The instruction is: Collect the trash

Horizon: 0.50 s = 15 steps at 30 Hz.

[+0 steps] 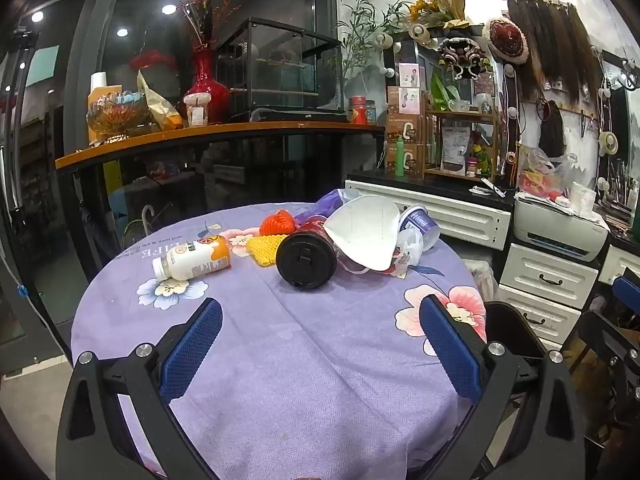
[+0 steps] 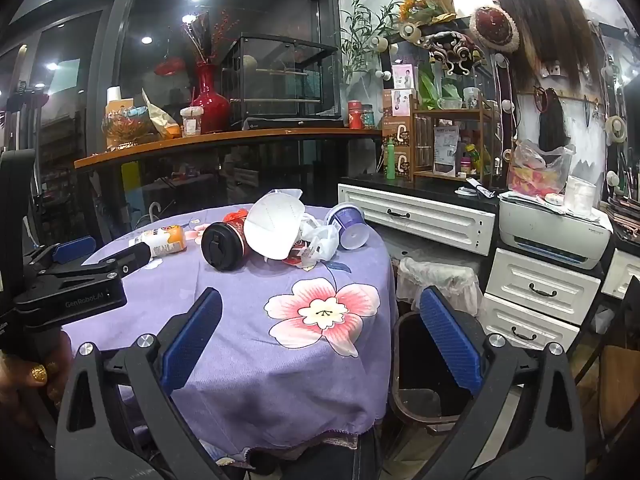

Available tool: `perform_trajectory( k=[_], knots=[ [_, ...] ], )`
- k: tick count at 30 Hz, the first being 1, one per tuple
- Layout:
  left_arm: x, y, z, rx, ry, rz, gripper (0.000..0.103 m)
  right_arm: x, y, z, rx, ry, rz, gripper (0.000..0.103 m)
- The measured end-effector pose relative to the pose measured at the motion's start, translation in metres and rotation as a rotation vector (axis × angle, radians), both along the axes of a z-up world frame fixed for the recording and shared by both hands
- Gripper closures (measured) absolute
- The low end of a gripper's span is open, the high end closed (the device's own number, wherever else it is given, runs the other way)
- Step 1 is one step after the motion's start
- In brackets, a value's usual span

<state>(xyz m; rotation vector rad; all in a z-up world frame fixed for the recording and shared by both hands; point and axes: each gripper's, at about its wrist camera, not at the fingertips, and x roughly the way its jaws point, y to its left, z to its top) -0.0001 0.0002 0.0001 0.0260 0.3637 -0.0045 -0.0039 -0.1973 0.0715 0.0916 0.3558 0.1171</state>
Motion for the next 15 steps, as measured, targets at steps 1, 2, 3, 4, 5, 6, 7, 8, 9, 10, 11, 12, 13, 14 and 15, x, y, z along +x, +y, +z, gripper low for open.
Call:
perform_trajectory(
  k=[1,2,3,4,5,6,7,8,9,10,11,12,13,14,15],
  knots=[
    [0.0002,-0.0005,-0.0001,0.008,0.004,-0.001,0.005,-0.0001,0.0004,0.0002,-0.004,-0.001,0.0,0.005],
    [0.0002,-0.0004,-0.0001,0.006,0.004,-0.001,0.005,0.0,0.0006,0.0004,-0.005,0.0,0.0,0.005],
    [0.0002,-0.0004,-0.0001,0.005,0.004,-0.001,0.005,0.0001,0.0007,0.0006,-0.004,0.0,0.0,0.005],
    [0.0003,-0.0006,-0.0002,0.006,0.004,-0.001,0.005,0.0,0.0008,0.0008,-0.004,0.0,0.0,0.005],
    [0.0005,-0.0009,-0.0003,0.007,0.004,-0.001,0.005,0.0002,0.0008,0.0009,-0.002,0.001,0.001,0.005],
    [0.0007,-0.0013,-0.0004,0.008,0.003,-0.001,0.005,0.0003,0.0008,0.001,-0.002,0.001,0.001,0.005],
    [0.001,-0.0017,-0.0005,0.008,0.003,-0.002,0.005,0.0003,0.001,0.0013,-0.003,0.001,0.0,0.005],
    [0.0013,-0.002,-0.0006,0.008,0.003,-0.002,0.005,0.0004,0.0011,0.0014,-0.002,0.001,0.0,0.005],
    [0.0016,-0.0023,-0.0008,0.007,0.003,-0.003,0.005,0.0003,0.0012,0.0016,-0.003,0.001,0.0,0.005],
    [0.0021,-0.0027,-0.001,0.007,0.004,-0.004,0.005,0.0003,0.0012,0.0018,-0.002,0.001,0.0,0.005],
    [0.0001,-0.0003,-0.0001,0.003,0.001,0.0,0.005,0.0003,0.0012,0.0021,-0.002,0.0,0.0,0.005],
    [0.0001,-0.0002,0.0,0.003,0.001,0.001,0.005,0.0004,0.0012,0.0022,-0.002,0.001,0.0,0.005],
    [0.0,-0.0002,0.0001,0.002,0.001,0.0,0.005,0.0006,0.0013,0.0023,-0.003,0.001,0.001,0.005],
    [-0.0001,-0.0003,0.0003,0.002,0.001,0.0,0.005,0.0008,0.0014,0.0024,-0.003,0.001,0.001,0.005],
    [-0.0001,-0.0005,0.0003,0.002,0.001,0.0,0.005,0.0008,0.0014,0.0026,-0.002,0.001,0.001,0.005]
  ],
)
